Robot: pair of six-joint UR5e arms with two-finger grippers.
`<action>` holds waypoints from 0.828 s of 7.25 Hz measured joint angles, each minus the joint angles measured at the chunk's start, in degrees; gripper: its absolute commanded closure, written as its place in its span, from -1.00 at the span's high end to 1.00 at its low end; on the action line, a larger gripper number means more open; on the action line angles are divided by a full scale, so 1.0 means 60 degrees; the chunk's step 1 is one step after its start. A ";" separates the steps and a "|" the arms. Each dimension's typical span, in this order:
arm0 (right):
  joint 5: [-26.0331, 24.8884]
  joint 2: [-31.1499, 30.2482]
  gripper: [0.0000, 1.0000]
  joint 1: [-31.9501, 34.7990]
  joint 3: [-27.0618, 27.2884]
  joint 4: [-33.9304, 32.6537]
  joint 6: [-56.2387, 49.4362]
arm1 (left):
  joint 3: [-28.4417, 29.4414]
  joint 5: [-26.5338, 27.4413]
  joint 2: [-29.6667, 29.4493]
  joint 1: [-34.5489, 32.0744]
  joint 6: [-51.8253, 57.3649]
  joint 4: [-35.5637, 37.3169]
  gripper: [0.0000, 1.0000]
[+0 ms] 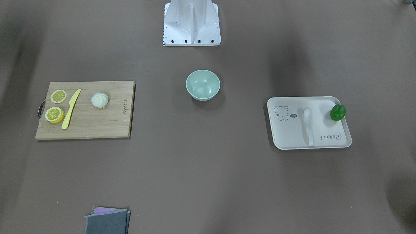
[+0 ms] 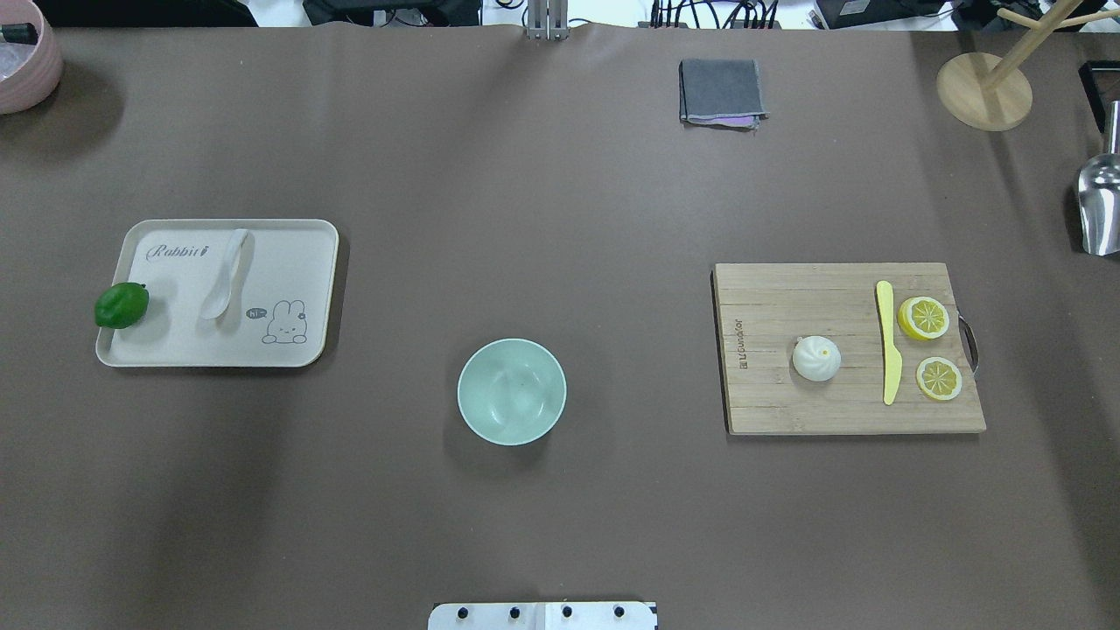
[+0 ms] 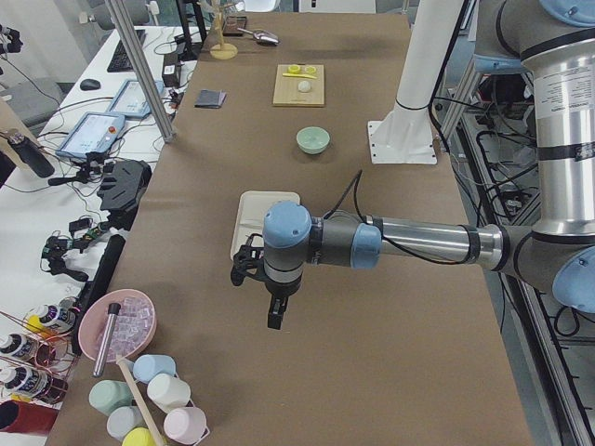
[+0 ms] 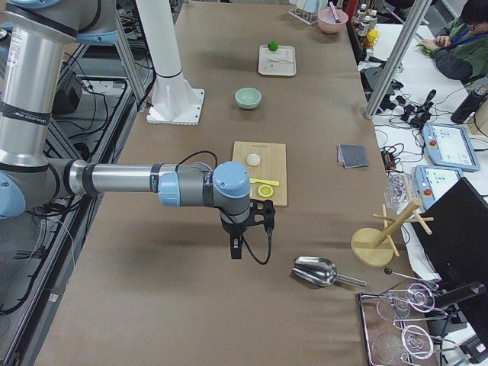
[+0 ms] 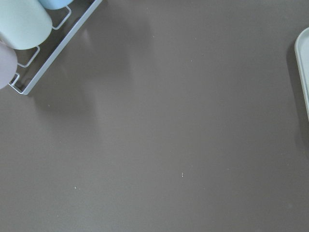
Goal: Put spoon and bun in bowl
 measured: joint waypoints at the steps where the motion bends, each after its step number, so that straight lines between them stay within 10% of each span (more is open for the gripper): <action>1: 0.0004 0.0002 1.00 0.0005 0.0009 0.0000 0.0004 | -0.0035 -0.0007 0.0000 -0.0019 -0.0002 -0.0003 0.97; 6: -0.0004 0.0097 1.00 0.0011 0.0753 0.0014 0.0067 | -0.0578 -0.0029 -0.0137 0.0017 -0.0037 -0.0170 0.97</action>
